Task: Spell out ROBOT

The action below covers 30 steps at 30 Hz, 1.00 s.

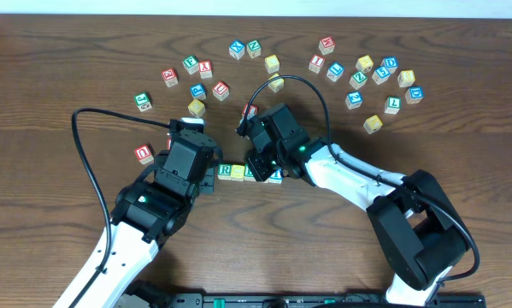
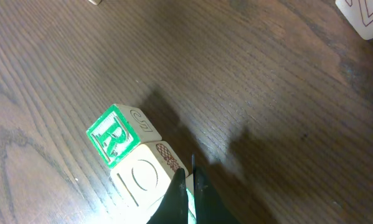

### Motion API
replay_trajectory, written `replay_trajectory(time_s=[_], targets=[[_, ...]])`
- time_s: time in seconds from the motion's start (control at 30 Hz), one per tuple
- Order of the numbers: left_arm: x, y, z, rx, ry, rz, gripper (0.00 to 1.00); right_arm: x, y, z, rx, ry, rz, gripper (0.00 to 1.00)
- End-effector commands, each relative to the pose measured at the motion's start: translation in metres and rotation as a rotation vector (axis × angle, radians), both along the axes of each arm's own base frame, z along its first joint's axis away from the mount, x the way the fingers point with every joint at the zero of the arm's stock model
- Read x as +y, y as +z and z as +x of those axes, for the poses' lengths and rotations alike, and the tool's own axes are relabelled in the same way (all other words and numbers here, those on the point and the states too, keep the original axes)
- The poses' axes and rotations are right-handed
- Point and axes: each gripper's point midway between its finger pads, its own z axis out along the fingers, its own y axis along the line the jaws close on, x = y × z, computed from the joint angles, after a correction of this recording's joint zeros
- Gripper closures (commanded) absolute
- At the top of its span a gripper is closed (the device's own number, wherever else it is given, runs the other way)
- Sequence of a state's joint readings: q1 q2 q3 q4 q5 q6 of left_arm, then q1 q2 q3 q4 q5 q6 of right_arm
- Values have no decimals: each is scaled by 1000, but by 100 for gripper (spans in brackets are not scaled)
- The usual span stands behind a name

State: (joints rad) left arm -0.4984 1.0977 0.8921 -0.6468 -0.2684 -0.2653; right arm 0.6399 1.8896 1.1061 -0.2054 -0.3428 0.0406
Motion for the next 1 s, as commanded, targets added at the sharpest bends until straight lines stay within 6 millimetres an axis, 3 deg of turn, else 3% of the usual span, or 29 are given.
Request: replay_trajectory(time_s=[0.0, 0.97], targets=[[4, -2, 1, 0, 16, 11, 50, 3, 5, 5, -26, 5, -3, 99], [4, -2, 1, 0, 16, 11, 50, -3, 0, 1, -5, -3, -36, 99]])
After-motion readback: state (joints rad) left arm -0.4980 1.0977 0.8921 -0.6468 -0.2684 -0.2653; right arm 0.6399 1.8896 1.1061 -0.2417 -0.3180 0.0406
